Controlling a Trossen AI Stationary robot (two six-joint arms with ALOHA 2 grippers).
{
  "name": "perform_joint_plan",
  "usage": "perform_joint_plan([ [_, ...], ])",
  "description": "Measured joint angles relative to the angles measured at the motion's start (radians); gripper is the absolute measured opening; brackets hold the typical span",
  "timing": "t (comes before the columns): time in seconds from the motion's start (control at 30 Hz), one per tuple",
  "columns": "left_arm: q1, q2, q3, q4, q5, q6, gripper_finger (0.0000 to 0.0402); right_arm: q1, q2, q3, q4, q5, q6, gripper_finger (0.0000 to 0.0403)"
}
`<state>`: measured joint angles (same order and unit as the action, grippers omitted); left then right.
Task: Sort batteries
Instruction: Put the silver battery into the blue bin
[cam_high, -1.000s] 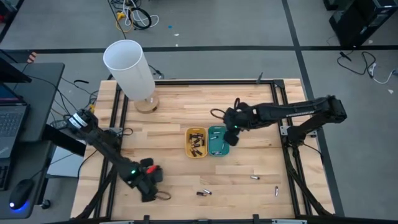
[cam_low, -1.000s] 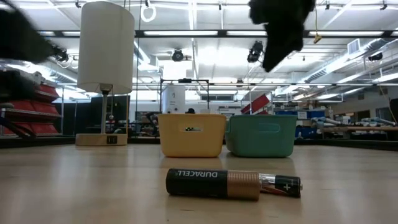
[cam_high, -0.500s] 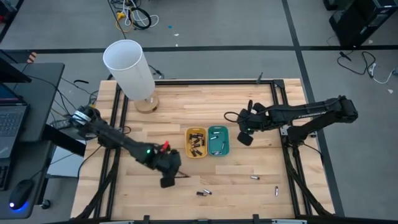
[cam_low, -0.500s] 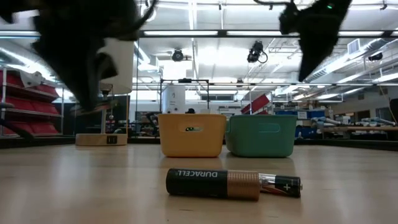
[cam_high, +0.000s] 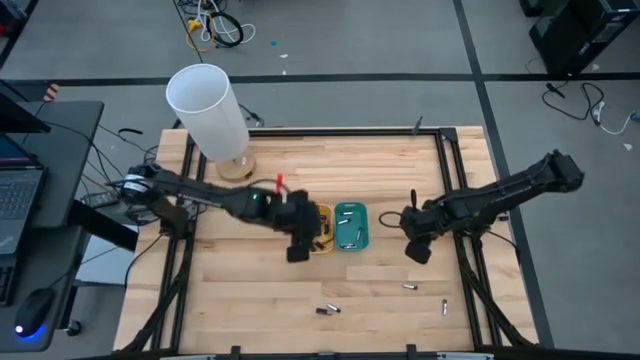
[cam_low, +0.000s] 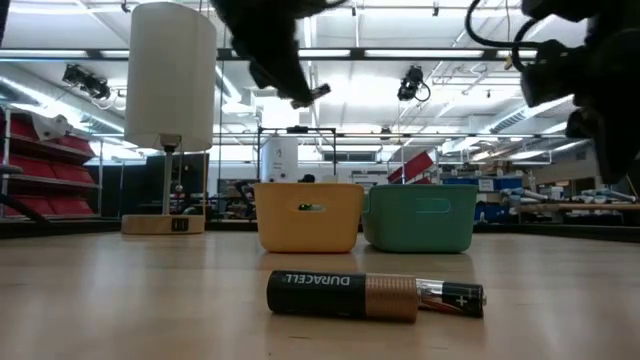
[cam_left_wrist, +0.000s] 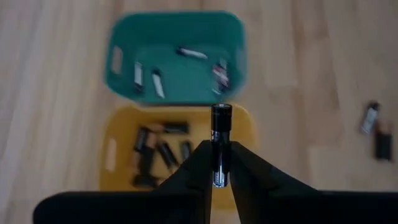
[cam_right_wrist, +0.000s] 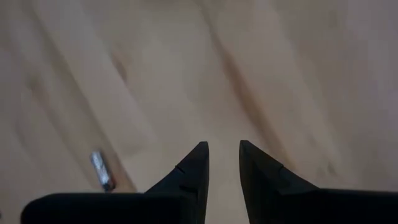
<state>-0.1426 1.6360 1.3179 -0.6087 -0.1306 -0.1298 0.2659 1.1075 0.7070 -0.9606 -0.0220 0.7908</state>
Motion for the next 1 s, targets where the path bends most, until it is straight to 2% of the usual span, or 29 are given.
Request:
perform_joint_plan([
  [0.27, 0.100, 0.097, 0.034, 0.167, 0.115, 0.025, 0.0054, 0.132, -0.003, -0.021, 0.008, -0.084, 0.094, 0.0083],
  [0.37, 0.109, 0.134, 0.050, 0.240, 0.111, 0.022, 0.0056, 0.189, -0.003, -0.021, 0.059, -0.078, 0.128, 0.0088],
  [0.5, 0.111, 0.191, 0.088, 0.307, 0.086, 0.006, 0.0064, 0.252, -0.003, -0.020, 0.086, 0.005, 0.153, 0.0091],
  [0.6, 0.111, 0.237, 0.131, 0.294, 0.072, 0.006, 0.0072, 0.285, -0.002, -0.025, 0.088, 0.053, 0.189, 0.0090],
  [0.8, 0.111, 0.291, 0.181, 0.281, 0.070, 0.002, 0.0093, 0.317, -0.001, -0.056, 0.084, 0.055, 0.270, 0.0091],
  [1.0, 0.127, 0.293, 0.184, 0.275, 0.054, -0.016, 0.0118, 0.338, 0.000, -0.060, 0.098, 0.055, 0.259, 0.0090],
])
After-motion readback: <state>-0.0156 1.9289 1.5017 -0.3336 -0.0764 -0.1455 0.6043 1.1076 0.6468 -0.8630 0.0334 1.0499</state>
